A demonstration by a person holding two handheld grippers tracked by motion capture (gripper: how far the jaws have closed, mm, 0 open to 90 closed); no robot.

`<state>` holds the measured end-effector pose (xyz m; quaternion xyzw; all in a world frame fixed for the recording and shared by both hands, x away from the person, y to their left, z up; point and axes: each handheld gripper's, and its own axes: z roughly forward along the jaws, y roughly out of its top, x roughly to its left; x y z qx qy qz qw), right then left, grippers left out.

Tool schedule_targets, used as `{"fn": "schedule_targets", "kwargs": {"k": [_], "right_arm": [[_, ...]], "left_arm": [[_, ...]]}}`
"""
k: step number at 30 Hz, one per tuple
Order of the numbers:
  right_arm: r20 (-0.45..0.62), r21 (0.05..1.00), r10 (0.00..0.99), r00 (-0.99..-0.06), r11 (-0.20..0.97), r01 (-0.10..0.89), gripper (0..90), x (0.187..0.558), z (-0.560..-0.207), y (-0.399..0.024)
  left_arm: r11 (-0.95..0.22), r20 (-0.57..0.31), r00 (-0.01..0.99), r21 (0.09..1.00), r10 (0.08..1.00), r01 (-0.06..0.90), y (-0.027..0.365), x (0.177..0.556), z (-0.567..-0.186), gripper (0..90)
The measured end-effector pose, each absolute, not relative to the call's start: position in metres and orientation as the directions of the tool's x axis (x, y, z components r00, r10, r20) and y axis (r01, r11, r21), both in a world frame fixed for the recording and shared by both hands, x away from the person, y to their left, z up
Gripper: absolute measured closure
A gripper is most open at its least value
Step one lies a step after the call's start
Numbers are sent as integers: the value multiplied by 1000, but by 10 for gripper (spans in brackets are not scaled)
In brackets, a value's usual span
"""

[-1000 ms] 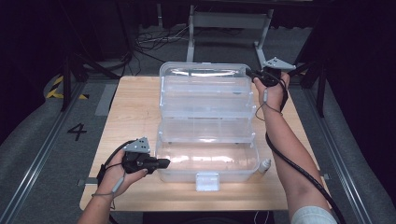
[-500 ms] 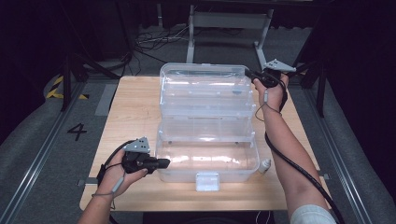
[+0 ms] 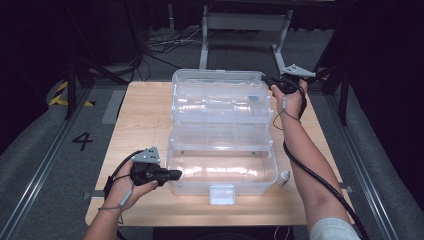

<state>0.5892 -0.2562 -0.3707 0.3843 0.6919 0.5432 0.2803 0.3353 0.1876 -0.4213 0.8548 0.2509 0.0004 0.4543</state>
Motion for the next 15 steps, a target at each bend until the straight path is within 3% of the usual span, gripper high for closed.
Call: {"fn": "schedule_targets", "kwargs": {"k": [15], "right_arm": [[65,954,842,-536,105,281,823,599,-383,-256]], "left_arm": [[-461,-225,874,777,431,428,187,335,-421,880]]}}
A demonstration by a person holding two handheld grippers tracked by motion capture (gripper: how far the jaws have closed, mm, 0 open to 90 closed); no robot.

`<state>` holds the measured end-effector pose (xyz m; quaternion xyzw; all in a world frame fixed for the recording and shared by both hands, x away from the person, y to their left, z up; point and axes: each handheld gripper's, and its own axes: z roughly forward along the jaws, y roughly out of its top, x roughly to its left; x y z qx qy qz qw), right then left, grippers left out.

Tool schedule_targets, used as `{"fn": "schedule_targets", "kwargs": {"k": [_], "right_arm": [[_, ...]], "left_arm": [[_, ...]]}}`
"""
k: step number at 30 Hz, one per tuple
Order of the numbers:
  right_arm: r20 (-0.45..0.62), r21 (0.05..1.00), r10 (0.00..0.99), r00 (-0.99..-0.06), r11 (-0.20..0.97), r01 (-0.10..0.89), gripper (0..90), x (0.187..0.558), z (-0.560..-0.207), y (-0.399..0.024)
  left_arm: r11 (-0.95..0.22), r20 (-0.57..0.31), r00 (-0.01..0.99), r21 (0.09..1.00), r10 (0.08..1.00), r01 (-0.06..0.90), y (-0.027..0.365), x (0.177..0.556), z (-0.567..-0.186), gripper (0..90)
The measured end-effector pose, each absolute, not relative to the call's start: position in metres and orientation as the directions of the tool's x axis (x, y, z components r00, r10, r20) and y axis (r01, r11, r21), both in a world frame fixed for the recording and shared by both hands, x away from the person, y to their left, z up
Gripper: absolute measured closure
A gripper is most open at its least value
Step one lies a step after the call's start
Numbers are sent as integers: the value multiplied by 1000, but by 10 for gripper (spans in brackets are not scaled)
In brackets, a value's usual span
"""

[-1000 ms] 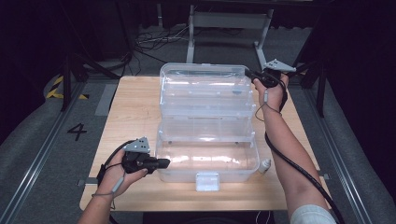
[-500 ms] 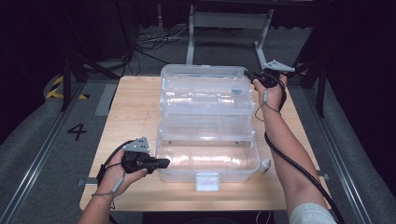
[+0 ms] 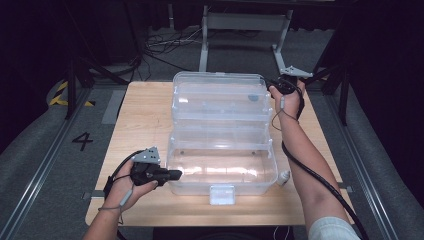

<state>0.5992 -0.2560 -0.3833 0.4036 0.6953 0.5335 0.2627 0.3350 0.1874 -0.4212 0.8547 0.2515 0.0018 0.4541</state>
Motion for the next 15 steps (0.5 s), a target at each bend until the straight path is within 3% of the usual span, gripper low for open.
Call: {"fn": "schedule_targets", "kwargs": {"k": [15], "right_arm": [[106,936,847,-520,92,341,824,607,-394,-255]], "left_arm": [[-462,-225,873,776,433,429,187,335,-421,867]]}}
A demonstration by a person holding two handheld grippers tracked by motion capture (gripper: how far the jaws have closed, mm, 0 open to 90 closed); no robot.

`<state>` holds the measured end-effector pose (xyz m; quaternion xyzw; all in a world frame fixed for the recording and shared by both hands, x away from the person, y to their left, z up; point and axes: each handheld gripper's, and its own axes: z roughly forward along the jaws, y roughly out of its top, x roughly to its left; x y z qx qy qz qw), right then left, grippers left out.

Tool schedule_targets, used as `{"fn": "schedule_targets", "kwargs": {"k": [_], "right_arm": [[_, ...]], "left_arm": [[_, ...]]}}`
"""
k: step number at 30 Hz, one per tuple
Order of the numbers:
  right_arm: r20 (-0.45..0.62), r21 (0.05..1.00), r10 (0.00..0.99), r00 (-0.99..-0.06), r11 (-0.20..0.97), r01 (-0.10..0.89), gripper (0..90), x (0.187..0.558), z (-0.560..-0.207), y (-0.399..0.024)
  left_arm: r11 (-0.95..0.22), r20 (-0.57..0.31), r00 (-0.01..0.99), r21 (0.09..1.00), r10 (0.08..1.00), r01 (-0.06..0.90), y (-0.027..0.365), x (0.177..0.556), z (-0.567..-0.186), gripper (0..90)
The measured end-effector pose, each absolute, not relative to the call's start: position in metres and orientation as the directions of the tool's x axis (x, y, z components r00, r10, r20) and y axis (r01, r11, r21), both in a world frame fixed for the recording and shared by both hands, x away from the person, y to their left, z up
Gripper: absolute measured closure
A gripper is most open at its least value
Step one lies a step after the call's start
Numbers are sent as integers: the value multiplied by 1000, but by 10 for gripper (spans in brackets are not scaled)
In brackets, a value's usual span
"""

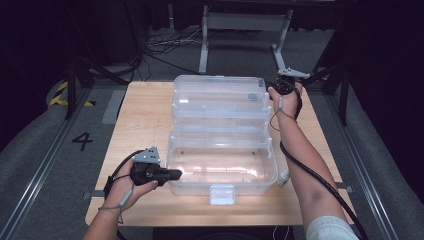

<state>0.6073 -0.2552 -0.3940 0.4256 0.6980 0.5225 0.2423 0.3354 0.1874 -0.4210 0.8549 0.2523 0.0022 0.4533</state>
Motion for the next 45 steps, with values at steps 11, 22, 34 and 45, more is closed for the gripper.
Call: {"fn": "schedule_targets", "kwargs": {"k": [11,22,34,45], "right_arm": [[119,927,852,-511,90,365,824,609,-399,-255],[124,919,856,-502,92,384,824,612,-404,-254],[118,930,858,-501,81,357,746,601,-394,-267],[81,959,860,-505,71,275,696,565,-348,-301]], "left_arm": [[-463,-222,872,776,436,429,187,335,-421,864],[-461,-222,870,776,440,431,187,336,-421,849],[-468,-217,873,773,437,427,181,340,-414,715],[-477,-240,888,773,392,420,172,350,-404,631]]}}
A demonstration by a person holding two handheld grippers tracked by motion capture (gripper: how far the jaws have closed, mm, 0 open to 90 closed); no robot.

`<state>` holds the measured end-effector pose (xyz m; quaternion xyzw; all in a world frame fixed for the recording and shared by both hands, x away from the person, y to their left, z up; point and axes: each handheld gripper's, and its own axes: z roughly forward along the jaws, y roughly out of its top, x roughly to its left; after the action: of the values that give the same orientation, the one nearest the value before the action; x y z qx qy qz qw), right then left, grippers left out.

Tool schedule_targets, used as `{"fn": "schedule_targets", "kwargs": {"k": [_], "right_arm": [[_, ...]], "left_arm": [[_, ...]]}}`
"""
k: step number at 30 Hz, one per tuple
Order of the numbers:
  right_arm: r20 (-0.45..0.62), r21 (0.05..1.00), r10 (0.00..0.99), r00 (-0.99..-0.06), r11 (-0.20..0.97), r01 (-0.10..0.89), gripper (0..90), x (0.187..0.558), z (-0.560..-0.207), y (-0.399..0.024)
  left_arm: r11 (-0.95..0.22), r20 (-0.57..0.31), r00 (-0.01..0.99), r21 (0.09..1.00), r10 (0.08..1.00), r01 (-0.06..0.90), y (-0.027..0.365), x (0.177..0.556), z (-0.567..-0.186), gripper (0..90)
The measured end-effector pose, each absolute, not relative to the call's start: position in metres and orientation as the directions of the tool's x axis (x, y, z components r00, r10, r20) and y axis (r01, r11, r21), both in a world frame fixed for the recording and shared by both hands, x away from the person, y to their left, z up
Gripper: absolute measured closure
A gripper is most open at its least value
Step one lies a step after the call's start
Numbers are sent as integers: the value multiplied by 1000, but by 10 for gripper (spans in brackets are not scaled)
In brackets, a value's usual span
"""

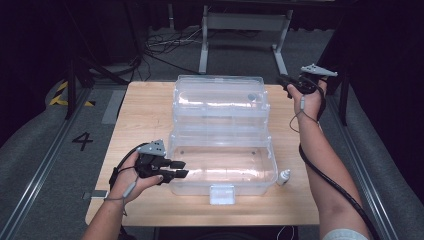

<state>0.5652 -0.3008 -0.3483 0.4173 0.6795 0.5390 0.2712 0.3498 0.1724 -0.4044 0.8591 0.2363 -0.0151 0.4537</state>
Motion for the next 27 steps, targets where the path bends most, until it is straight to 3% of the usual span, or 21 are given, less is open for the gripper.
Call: {"fn": "schedule_targets", "kwargs": {"k": [6,27], "right_arm": [[107,967,844,-526,34,252,687,542,-334,-318],[49,962,763,-644,137,236,660,462,-316,-343]], "left_arm": [[-479,-238,893,775,383,412,168,354,-403,619],[-526,-232,898,744,374,411,169,345,-395,578]]}}
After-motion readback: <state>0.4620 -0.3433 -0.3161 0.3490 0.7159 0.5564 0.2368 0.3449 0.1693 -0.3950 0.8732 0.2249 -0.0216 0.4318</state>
